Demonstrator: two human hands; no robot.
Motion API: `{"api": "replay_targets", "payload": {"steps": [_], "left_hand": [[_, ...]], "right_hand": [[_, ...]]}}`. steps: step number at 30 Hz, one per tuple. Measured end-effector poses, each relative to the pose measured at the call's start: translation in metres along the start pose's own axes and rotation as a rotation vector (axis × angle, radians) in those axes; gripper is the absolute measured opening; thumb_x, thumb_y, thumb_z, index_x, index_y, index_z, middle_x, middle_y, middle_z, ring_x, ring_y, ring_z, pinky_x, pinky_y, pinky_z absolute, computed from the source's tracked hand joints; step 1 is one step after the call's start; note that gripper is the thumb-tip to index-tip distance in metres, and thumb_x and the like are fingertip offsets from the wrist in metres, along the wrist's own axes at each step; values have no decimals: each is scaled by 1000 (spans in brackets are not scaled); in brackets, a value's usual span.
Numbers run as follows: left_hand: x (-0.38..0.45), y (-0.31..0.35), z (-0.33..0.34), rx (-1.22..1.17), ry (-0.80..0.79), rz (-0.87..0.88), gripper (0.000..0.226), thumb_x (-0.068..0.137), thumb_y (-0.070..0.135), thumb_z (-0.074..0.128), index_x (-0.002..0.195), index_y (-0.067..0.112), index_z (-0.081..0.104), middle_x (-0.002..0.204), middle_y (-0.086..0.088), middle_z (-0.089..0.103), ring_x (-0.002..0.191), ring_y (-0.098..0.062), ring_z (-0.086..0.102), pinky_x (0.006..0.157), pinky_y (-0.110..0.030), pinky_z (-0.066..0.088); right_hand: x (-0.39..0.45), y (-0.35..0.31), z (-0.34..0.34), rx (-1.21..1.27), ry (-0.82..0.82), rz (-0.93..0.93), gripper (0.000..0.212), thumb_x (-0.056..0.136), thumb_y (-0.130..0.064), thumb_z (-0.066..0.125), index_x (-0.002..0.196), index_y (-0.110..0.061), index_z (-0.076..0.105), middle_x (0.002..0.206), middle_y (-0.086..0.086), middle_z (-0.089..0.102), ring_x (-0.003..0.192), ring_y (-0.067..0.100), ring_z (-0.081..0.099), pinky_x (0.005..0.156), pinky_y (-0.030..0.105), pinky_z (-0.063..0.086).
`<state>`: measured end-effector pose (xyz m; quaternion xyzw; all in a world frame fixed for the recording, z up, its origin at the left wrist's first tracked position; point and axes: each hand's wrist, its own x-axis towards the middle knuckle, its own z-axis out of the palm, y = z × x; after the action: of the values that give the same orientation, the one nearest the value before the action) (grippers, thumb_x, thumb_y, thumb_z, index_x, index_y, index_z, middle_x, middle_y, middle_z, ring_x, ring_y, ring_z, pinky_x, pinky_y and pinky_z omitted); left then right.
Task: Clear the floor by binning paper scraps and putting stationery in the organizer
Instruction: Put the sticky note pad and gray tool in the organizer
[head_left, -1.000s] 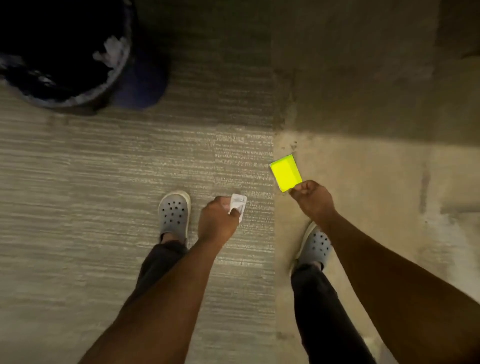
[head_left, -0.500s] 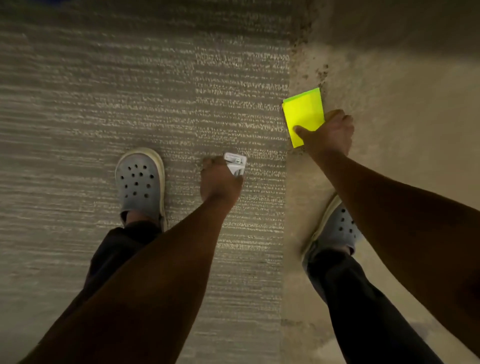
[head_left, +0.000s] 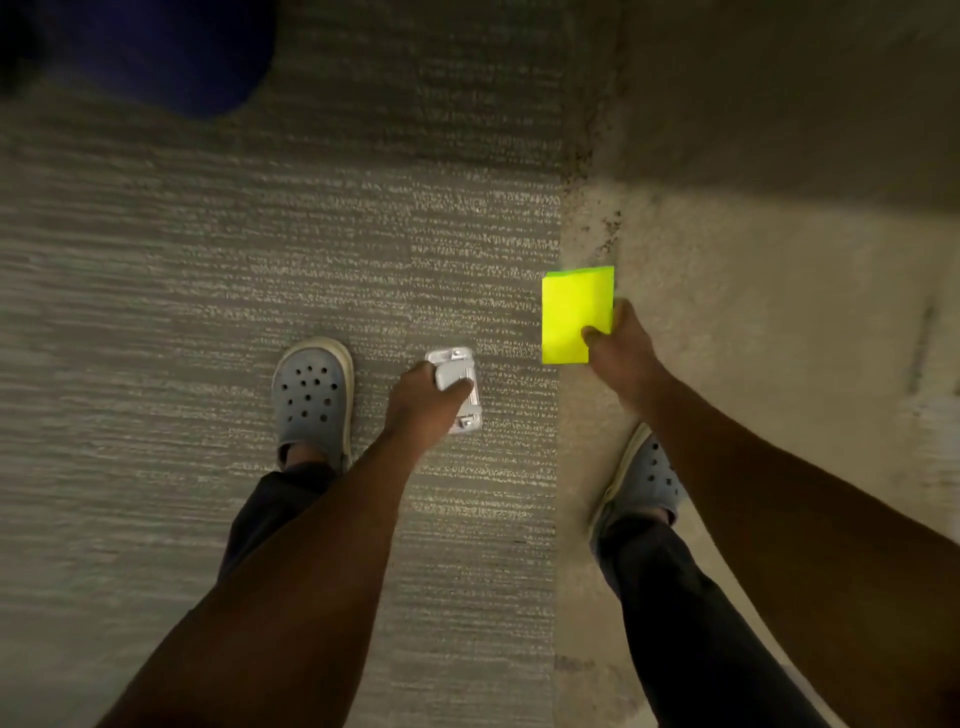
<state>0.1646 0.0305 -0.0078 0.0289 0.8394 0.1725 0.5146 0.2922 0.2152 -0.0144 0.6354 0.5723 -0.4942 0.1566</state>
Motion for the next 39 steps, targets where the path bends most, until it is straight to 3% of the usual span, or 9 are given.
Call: {"api": "replay_targets", "payload": {"steps": [3,7,12,15,18,23,27,34,39], "left_hand": [[-37,24,-43,-233,-4,-3,20,82,26,75,91,26,57,94,1,71,72,-8,67,50,-18,48],[-100,73,-107,-410,70,97,41,78,20,79,87,34,42,95,-11,71,78,-25,70,66,-44,58],[-192,141,-206,-520,84,209,72,80,25,77,134,46,34,93,6,71,73,-10,73,55,-21,56],[-255,175,-275,-569,54,273,46,82,18,74,122,33,58,100,6,73,81,-8,71,65,-24,56],[-319,200,-342,-748,-70,278,28,78,14,70,105,20,70,89,-1,73,68,-12,66,54,-26,50],[-406,238,-433,-1098,-299,307,47,76,21,57,121,13,62,106,-11,69,78,-18,60,57,-27,47],[-447,262,-489,-1206,-419,393,44,78,19,50,119,14,66,120,-13,67,99,-27,59,74,-35,48],[-464,304,-556,-1300,-507,509,55,74,20,57,128,8,60,127,-14,65,115,-33,58,100,-48,45],[-452,334,-577,-1271,-508,515,48,76,20,59,123,11,61,118,-18,66,104,-35,61,88,-46,49]], "right_hand": [[-55,-27,-19,207,-72,26,26,94,-6,50,116,-19,47,115,12,58,106,35,58,88,54,52],[-132,-92,-52,300,-85,-54,27,94,-3,50,111,-24,48,109,5,61,87,18,60,73,44,57],[-239,-199,-98,299,-23,-236,22,93,-1,49,103,-21,51,91,-2,62,83,22,61,78,48,56],[-309,-260,-125,389,-32,-307,26,92,2,45,92,-22,56,84,-6,64,75,12,61,62,29,54],[-377,-311,-148,465,-82,-365,31,95,1,39,97,-18,63,81,-7,70,70,9,63,59,26,52],[-470,-386,-165,587,-183,-377,32,96,-6,34,107,-18,62,99,10,69,77,19,64,60,31,53],[-520,-440,-166,664,-225,-347,38,93,-11,37,115,-33,59,111,12,66,99,34,62,80,49,55],[-571,-510,-170,619,-194,-428,40,90,-12,38,116,-35,59,98,9,63,75,21,55,46,25,42],[-562,-552,-177,621,-170,-416,35,91,-17,37,113,-29,61,81,5,63,64,16,54,41,22,37]]}}
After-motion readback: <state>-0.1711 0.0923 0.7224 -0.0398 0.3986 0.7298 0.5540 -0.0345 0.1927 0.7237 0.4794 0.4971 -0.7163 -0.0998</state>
